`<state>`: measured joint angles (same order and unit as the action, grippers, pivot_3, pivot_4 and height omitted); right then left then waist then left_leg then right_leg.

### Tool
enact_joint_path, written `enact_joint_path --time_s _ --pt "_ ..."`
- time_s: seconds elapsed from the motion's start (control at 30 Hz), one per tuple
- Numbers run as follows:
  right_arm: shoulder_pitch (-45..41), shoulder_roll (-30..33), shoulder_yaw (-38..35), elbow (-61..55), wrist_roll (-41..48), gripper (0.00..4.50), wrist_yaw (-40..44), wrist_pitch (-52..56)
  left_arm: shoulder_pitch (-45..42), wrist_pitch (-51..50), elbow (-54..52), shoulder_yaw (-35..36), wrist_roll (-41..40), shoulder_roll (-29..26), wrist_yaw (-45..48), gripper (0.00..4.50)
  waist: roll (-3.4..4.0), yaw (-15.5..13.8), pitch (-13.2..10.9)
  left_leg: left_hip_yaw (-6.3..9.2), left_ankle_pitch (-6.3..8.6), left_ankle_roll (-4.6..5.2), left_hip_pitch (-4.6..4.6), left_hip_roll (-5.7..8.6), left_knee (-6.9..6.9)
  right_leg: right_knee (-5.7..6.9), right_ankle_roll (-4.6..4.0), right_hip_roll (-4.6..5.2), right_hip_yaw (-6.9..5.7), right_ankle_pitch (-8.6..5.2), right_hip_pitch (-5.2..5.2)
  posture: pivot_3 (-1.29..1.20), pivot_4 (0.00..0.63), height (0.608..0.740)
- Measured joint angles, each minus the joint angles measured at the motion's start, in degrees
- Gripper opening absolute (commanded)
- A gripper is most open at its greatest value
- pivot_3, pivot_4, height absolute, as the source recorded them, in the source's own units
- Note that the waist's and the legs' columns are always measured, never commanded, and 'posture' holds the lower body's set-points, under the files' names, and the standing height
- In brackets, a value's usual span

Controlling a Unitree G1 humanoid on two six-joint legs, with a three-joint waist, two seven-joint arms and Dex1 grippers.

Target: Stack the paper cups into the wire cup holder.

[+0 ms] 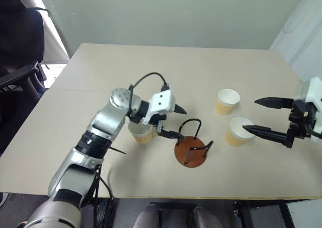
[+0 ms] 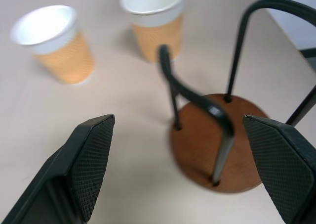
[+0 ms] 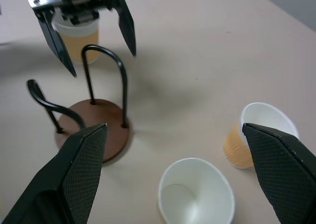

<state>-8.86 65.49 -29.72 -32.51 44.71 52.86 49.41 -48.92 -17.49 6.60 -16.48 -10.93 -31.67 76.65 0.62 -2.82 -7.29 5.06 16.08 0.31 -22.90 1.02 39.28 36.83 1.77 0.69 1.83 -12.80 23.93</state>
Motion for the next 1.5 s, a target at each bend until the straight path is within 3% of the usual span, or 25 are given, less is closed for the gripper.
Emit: enact_joint_path --time_s 0.2,0.47,0.9,1.17,1.5 --pt "-3.1 0.0 3.2 2.1 -1.1 4.50 -0.4 -0.8 -0.8 -2.1 -0.8 4.2 -2.1 -3.0 -1.0 4.44 0.00 0.2 0.0 0.00 0.01 0.02 0.00 0.00 0.01 0.00 0.00 0.00 0.00 0.00 0.01 0.00 0.150 0.740" --pt "-13.0 0.0 12.7 6.9 -3.8 4.50 -0.5 -3.0 -1.6 -7.2 -1.9 9.2 -6.0 -6.8 -1.2 4.44 0.01 0.5 0.0 0.02 0.01 0.03 0.00 0.00 0.00 -0.02 0.00 0.00 0.00 0.00 0.02 0.00 0.150 0.740" --pt "-31.7 -4.9 33.7 25.2 -17.9 4.50 7.7 -12.6 0.2 -14.1 -4.9 12.8 -11.5 -10.3 -3.2 4.44 0.01 1.0 0.0 0.07 0.03 0.08 -0.02 -0.01 0.00 -0.02 0.00 0.02 -0.03 0.00 0.05 0.00 0.150 0.740" --pt "-38.2 -11.0 40.1 37.8 -28.1 4.50 10.5 -20.4 1.7 -15.0 -6.0 13.5 -12.5 -12.5 -3.3 4.44 0.01 1.1 0.0 0.08 0.03 0.08 -0.03 -0.01 -0.03 -0.01 -0.03 0.02 -0.05 0.01 0.10 0.00 0.150 0.740" --pt "-43.4 -16.5 42.5 50.6 -36.6 4.50 13.1 -27.7 3.1 -15.0 -6.7 13.7 -12.6 -13.7 -4.3 4.44 0.02 1.1 0.0 0.10 0.03 0.07 -0.08 -0.01 -0.17 0.01 -0.07 0.04 -0.09 0.03 0.11 0.00 0.150 0.740"
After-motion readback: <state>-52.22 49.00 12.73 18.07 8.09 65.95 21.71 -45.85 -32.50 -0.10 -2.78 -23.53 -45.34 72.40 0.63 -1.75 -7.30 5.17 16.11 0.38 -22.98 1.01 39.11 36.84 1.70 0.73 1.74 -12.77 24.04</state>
